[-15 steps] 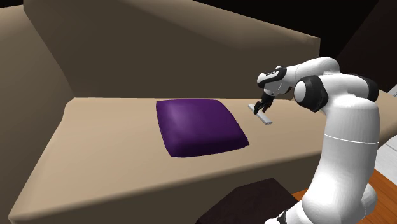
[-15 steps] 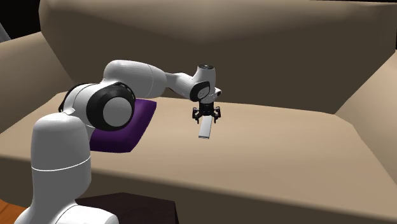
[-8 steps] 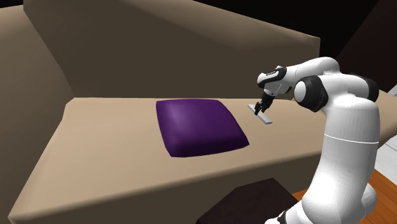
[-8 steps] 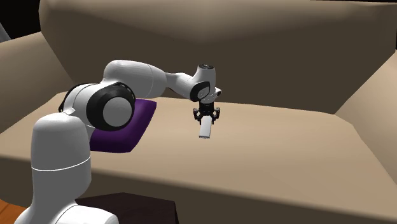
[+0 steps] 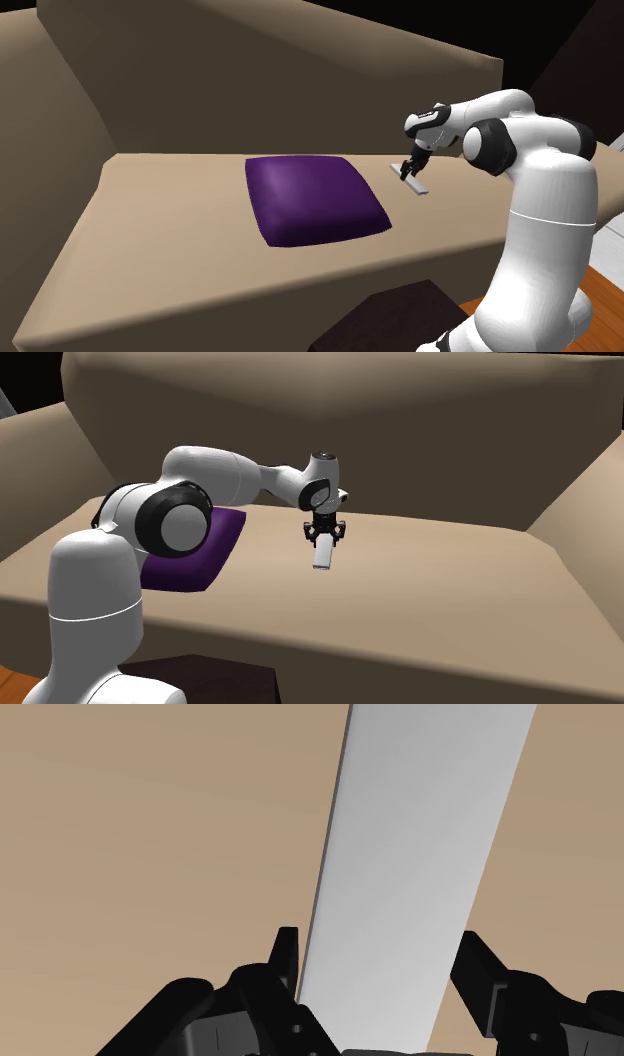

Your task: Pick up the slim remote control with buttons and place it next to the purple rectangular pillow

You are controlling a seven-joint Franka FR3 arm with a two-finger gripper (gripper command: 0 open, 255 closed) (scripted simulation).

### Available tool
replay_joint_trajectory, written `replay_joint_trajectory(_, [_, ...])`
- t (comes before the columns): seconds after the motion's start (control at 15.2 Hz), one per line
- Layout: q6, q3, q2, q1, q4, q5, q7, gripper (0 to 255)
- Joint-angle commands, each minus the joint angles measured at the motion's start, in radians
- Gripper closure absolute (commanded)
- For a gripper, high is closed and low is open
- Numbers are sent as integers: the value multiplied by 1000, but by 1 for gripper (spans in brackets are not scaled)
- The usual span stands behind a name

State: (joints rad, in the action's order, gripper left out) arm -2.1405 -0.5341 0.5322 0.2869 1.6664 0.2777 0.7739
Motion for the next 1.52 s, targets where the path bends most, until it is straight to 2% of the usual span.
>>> replay_joint_trajectory(0.0, [16, -3, -9, -2, -7, -6, -3, 255])
replay_joint_trajectory(1.45, [265, -38, -100, -9, -178, -66, -39, 255])
